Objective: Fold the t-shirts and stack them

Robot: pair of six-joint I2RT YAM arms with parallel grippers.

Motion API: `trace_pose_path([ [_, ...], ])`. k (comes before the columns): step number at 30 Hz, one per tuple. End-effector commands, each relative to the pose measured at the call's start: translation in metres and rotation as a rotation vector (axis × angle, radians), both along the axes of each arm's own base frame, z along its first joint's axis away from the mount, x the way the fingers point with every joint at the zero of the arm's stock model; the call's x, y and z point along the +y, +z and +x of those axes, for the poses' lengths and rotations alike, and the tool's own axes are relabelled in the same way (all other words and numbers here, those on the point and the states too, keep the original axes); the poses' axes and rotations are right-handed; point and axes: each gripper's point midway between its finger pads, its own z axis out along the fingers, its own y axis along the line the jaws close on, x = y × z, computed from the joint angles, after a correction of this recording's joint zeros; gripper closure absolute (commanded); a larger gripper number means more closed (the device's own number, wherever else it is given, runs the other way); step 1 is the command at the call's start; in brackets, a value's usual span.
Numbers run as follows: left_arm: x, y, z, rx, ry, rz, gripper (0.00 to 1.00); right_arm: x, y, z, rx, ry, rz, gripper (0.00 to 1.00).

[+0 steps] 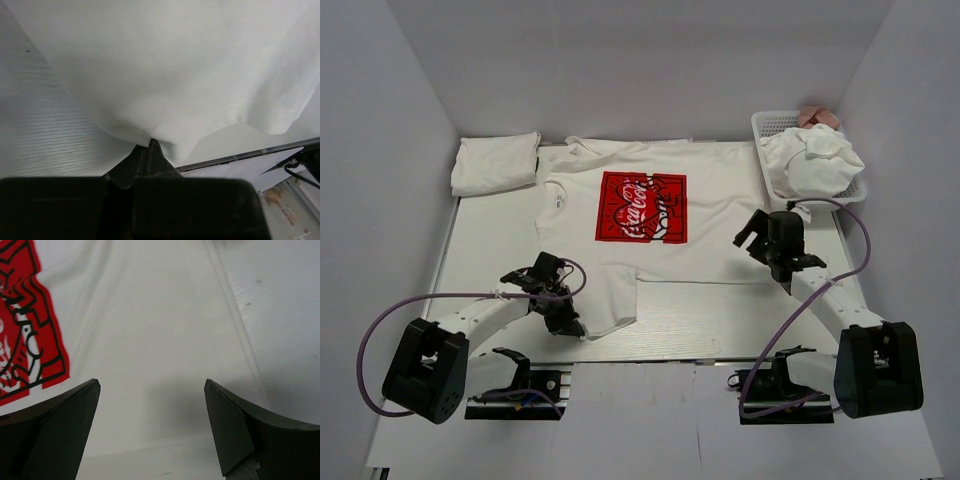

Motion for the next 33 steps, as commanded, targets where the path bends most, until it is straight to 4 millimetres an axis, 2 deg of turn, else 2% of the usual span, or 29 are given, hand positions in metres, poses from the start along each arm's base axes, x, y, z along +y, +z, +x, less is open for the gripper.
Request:
trace_pose_path([
  [1, -0.001, 0.006, 0.0, -0.046, -0.067, -0.016, 1.0, -0.032, -0.022, -0.025, 0.102, -0.16, -0.042, 0.1],
  [4, -0.009, 0.014, -0.004, -0.053, -0.1, -0.076, 1.0, -0.038, -0.03, -0.035, 0.13, -0.178, -0.037, 0.1],
  [6, -0.009, 0.017, -0.007, -0.06, -0.117, -0.077, 1.0, -0.052, -0.045, -0.041, 0.164, -0.23, -0.067, 0.1],
  [11, -0.014, 0.024, -0.004, -0.105, -0.13, -0.104, 1.0, -0.053, -0.047, -0.048, 0.208, -0.23, -0.053, 0.1],
  [14, -0.017, 0.028, 0.0, -0.136, -0.142, -0.123, 1.0, -0.058, -0.056, -0.061, 0.227, -0.243, -0.056, 0.1],
  [19, -0.017, 0.028, 0.002, -0.149, -0.151, -0.125, 1.0, -0.055, -0.067, -0.066, 0.238, -0.242, -0.026, 0.16],
  [21, -0.022, 0.035, 0.008, -0.177, -0.164, -0.143, 1.0, -0.052, -0.066, -0.06, 0.233, -0.23, -0.013, 0.23],
  [22, -0.025, 0.037, 0.011, -0.194, -0.168, -0.158, 1.0, -0.052, -0.069, -0.06, 0.247, -0.23, -0.012, 0.23],
  [25, -0.035, 0.055, 0.028, -0.287, -0.202, -0.205, 1.0, -0.048, -0.07, -0.051, 0.241, -0.192, -0.02, 0.37],
  [26, -0.036, 0.059, 0.03, -0.296, -0.203, -0.208, 1.0, -0.047, -0.071, -0.051, 0.247, -0.19, -0.017, 0.46],
  [27, -0.039, 0.064, 0.035, -0.32, -0.204, -0.216, 1.0, -0.046, -0.074, -0.051, 0.258, -0.185, -0.018, 0.64],
  [29, -0.043, 0.078, 0.047, -0.374, -0.215, -0.23, 1.0, -0.046, -0.073, -0.05, 0.255, -0.173, -0.023, 0.78],
  [30, -0.046, 0.084, 0.053, -0.401, -0.216, -0.239, 1.0, -0.046, -0.07, -0.05, 0.252, -0.17, -0.027, 0.91],
  [32, -0.052, 0.101, 0.067, -0.47, -0.218, -0.262, 1.0, -0.047, -0.063, -0.047, 0.23, -0.163, -0.035, 1.0],
  [33, -0.055, 0.11, 0.072, -0.505, -0.219, -0.273, 1.0, -0.046, -0.061, -0.047, 0.227, -0.159, -0.036, 1.0],
])
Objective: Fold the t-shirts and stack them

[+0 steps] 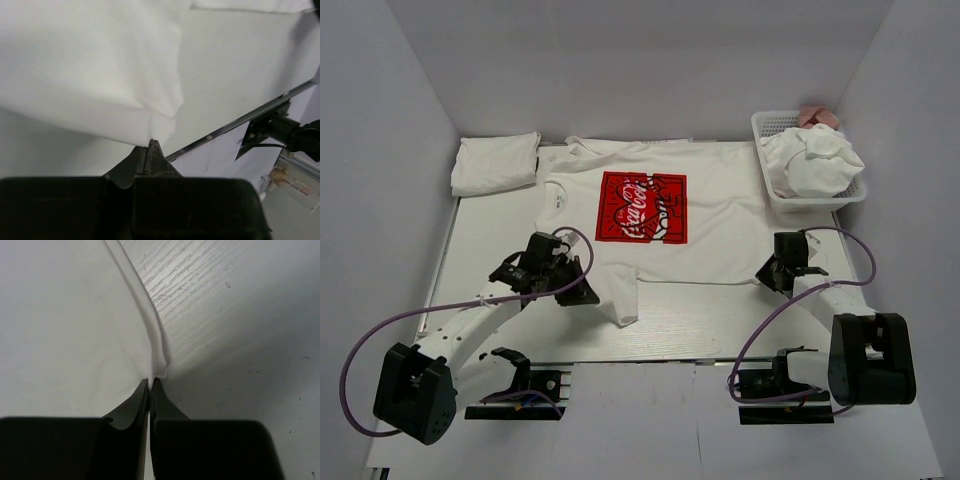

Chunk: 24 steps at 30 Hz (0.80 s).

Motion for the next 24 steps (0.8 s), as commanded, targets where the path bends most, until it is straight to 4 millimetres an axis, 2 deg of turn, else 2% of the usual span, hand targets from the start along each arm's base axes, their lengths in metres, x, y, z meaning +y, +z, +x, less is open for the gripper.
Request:
trace_pose_path([
  [1, -0.019, 0.051, 0.032, -0.203, -0.033, -0.1, 1.0, 0.002, 0.023, 0.012, -0.067, 0.031, -0.01, 1.0],
  [5, -0.019, 0.078, 0.062, -0.315, 0.013, -0.114, 1.0, 0.013, 0.039, 0.021, -0.11, 0.122, 0.001, 1.0],
  [8, -0.013, 0.084, 0.089, -0.361, 0.094, -0.059, 1.0, 0.02, 0.046, 0.029, -0.123, 0.172, 0.016, 1.0],
  [9, -0.012, 0.099, 0.102, -0.402, 0.123, -0.047, 1.0, 0.021, 0.046, 0.031, -0.123, 0.181, 0.011, 1.0],
  [11, 0.001, 0.095, 0.127, -0.407, 0.21, 0.055, 1.0, 0.021, 0.059, 0.043, -0.14, 0.187, 0.005, 1.0],
  [12, 0.013, 0.11, 0.146, -0.441, 0.301, 0.114, 1.0, 0.021, 0.062, 0.046, -0.14, 0.187, 0.002, 1.0],
  [13, 0.018, 0.105, 0.159, -0.428, 0.343, 0.147, 1.0, 0.021, 0.071, 0.051, -0.157, 0.193, -0.002, 1.0],
  [14, 0.021, 0.108, 0.167, -0.44, 0.366, 0.167, 1.0, 0.021, 0.072, 0.054, -0.155, 0.191, -0.004, 1.0],
  [15, 0.025, 0.122, 0.181, -0.474, 0.415, 0.182, 1.0, 0.021, 0.083, 0.062, -0.177, 0.19, -0.008, 1.0],
  [16, 0.024, 0.124, 0.188, -0.478, 0.424, 0.19, 1.0, 0.018, 0.086, 0.064, -0.18, 0.178, -0.024, 1.0],
  [17, 0.023, 0.116, 0.198, -0.462, 0.429, 0.213, 1.0, 0.015, 0.086, 0.067, -0.175, 0.169, -0.03, 1.0],
  [18, 0.027, 0.131, 0.212, -0.499, 0.454, 0.222, 1.0, 0.015, 0.098, 0.075, -0.204, 0.168, -0.04, 1.0],
  [19, 0.027, 0.131, 0.218, -0.496, 0.452, 0.241, 1.0, 0.013, 0.1, 0.077, -0.202, 0.162, -0.052, 1.0],
  [20, 0.027, 0.146, 0.23, -0.532, 0.471, 0.247, 1.0, 0.012, 0.097, 0.079, -0.186, 0.159, -0.056, 1.0],
  [21, 0.03, 0.139, 0.239, -0.519, 0.484, 0.268, 1.0, 0.011, 0.108, 0.087, -0.21, 0.158, -0.06, 1.0],
  [22, 0.032, 0.14, 0.244, -0.536, 0.473, 0.295, 1.0, 0.012, 0.108, 0.09, -0.209, 0.16, -0.06, 1.0],
  [23, 0.032, 0.152, 0.253, -0.574, 0.484, 0.293, 1.0, 0.01, 0.116, 0.097, -0.226, 0.155, -0.068, 1.0],
  [24, 0.04, 0.153, 0.259, -0.584, 0.506, 0.321, 1.0, 0.01, 0.11, 0.1, -0.206, 0.159, -0.071, 1.0],
])
